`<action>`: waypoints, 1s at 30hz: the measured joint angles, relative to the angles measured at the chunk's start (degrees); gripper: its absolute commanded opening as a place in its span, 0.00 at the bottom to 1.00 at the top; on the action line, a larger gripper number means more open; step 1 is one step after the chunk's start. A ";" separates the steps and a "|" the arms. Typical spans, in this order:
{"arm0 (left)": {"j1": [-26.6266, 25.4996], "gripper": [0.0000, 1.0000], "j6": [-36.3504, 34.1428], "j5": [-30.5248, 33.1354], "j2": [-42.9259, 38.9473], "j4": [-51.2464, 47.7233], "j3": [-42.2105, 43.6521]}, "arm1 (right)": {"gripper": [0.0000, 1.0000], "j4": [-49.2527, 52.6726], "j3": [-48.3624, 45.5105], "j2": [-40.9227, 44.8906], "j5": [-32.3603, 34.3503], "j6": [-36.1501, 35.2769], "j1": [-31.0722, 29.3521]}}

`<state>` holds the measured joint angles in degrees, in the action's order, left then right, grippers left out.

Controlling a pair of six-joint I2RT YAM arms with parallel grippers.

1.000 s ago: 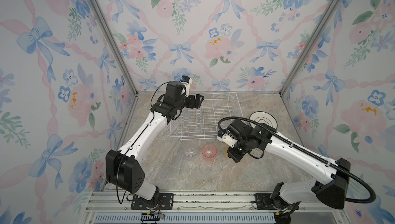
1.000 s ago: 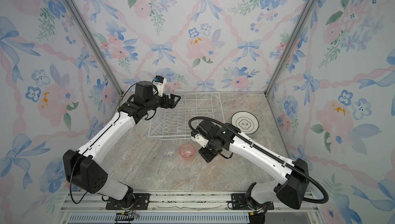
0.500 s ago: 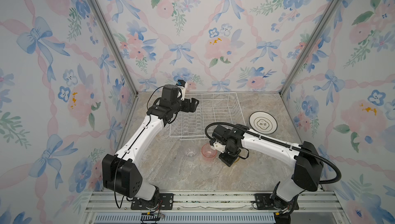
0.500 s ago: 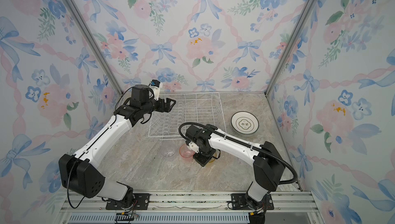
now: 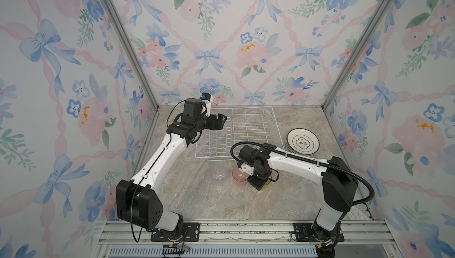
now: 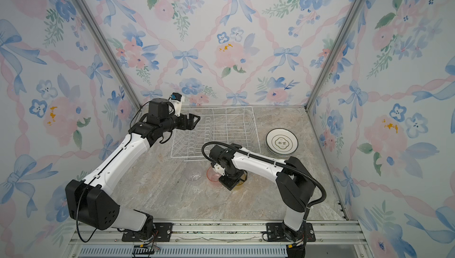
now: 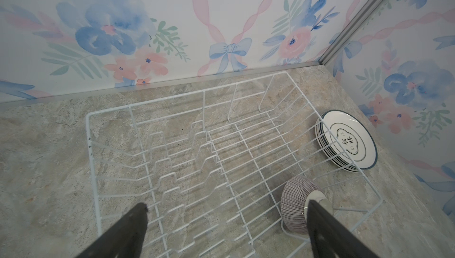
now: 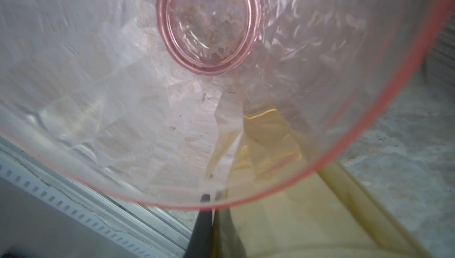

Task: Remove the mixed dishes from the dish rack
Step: 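Lower the yellow cup onto the table beside the pink cup with the right gripper, then open and raise the right gripper while the left gripper reaches over the striped bowl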

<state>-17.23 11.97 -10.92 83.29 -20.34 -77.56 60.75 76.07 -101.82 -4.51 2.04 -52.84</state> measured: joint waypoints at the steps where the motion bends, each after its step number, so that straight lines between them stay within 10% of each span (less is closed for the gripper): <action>1: 0.02 0.96 0.02 -0.02 0.00 0.00 0.00 | 0.02 -0.22 0.00 0.00 0.13 0.00 0.07; 20: 0.04 0.95 0.02 -1.97 0.00 -0.02 0.00 | 0.40 -1.90 0.31 1.36 0.72 -0.11 1.36; 30: -6.78 0.85 -2.91 1.66 5.22 -5.77 -4.96 | 0.51 -4.11 3.52 20.72 -5.92 1.81 10.29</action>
<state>-24.01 9.06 -9.26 88.51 -26.11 -82.52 56.64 79.59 -81.10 -10.44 3.86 -42.54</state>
